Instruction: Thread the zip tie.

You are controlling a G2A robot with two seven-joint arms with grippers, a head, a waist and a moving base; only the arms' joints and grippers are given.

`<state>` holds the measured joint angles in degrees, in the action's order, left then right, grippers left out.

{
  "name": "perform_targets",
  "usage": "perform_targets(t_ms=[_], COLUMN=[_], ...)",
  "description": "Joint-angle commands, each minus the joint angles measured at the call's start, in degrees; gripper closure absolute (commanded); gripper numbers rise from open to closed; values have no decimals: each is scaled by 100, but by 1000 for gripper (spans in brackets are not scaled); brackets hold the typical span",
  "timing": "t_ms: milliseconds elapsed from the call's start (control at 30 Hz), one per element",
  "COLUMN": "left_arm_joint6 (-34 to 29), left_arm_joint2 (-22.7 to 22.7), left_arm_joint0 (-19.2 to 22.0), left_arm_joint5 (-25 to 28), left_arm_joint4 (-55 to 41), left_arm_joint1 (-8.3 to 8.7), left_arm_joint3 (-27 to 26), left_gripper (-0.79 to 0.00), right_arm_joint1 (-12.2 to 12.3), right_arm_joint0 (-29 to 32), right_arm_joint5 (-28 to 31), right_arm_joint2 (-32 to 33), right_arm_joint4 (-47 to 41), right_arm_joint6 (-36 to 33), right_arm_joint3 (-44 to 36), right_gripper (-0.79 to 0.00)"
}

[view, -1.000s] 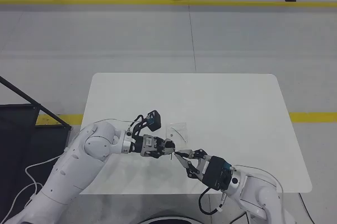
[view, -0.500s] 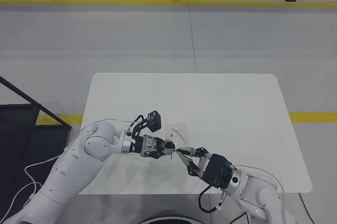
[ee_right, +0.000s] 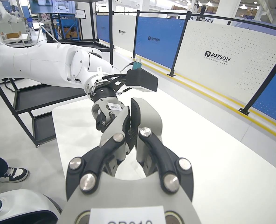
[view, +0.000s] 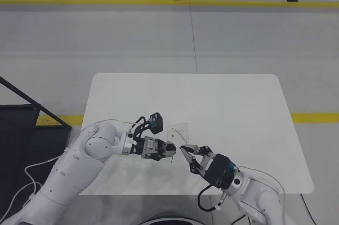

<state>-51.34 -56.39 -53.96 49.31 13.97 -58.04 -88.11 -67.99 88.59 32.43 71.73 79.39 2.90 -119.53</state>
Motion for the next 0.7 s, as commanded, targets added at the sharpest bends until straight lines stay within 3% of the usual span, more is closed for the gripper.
perform_targets(t_ms=[0, 667], left_arm_joint6=[-3, 79], left_arm_joint2=[18, 151], left_arm_joint0=[7, 73], left_arm_joint5=[-12, -33], left_arm_joint4=[5, 20], left_arm_joint1=[7, 57], left_arm_joint3=[-10, -27], left_gripper=[0, 0], right_arm_joint1=[5, 31], right_arm_joint0=[16, 9], right_arm_joint5=[-19, -268], right_arm_joint2=[-7, -117], right_arm_joint4=[32, 226], right_arm_joint6=[34, 39], right_arm_joint3=[-9, -15], right_gripper=[0, 0])
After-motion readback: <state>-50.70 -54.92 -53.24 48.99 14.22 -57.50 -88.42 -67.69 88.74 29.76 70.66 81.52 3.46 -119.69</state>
